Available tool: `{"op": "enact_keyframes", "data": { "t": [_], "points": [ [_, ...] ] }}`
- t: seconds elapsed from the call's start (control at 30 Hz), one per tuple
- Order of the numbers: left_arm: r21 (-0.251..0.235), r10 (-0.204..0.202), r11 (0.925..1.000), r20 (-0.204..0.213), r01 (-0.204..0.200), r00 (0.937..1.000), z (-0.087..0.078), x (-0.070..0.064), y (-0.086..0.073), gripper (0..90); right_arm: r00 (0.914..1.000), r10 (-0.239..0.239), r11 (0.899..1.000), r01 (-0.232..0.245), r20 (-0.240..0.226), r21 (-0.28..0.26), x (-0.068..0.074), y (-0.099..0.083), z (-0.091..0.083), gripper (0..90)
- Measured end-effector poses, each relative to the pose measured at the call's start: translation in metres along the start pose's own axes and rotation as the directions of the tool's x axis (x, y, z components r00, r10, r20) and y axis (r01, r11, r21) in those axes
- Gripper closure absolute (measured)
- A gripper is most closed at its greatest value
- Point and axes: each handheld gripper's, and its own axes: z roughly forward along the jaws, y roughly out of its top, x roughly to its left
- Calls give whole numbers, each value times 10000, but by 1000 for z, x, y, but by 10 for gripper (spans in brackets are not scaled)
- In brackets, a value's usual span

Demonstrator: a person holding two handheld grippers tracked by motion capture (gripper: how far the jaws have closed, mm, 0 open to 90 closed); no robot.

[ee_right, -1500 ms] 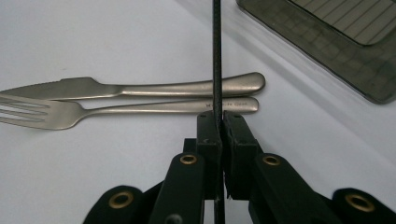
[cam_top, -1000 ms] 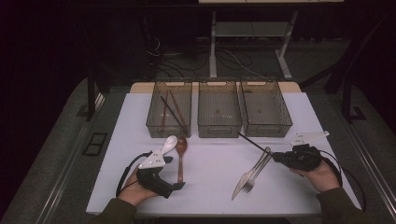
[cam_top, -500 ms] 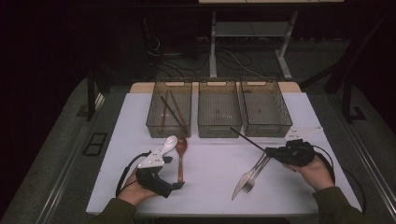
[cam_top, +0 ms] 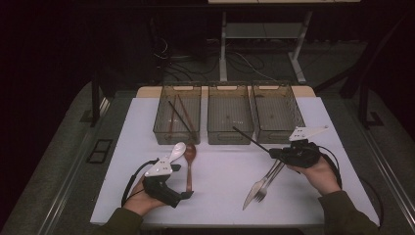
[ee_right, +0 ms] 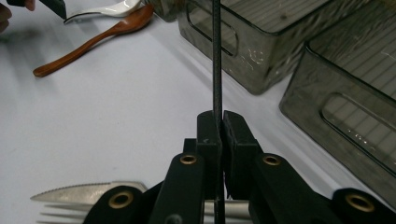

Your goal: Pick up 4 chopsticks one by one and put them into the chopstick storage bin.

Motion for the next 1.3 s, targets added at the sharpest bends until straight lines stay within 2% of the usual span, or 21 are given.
{"op": "enact_keyframes", "data": {
  "t": [0.63, 1.03, 1.3],
  "points": [
    [-112, -120, 9999, 11, 120, 9999, 1, -1, 0, 0, 9993, -172, 9996, 165, -335, -211, 17, 32, 30, 860],
    [-60, -100, 9999, -15, 99, 9999, 1, 0, 0, 0, 9991, -232, 9996, 226, -348, -197, 28, 47, 45, 860],
    [-96, -126, 9999, -16, 126, 9999, 1, -1, 0, 0, 9996, -97, 9998, 93, -265, -172, 32, 63, 60, 860]
  ]
}}
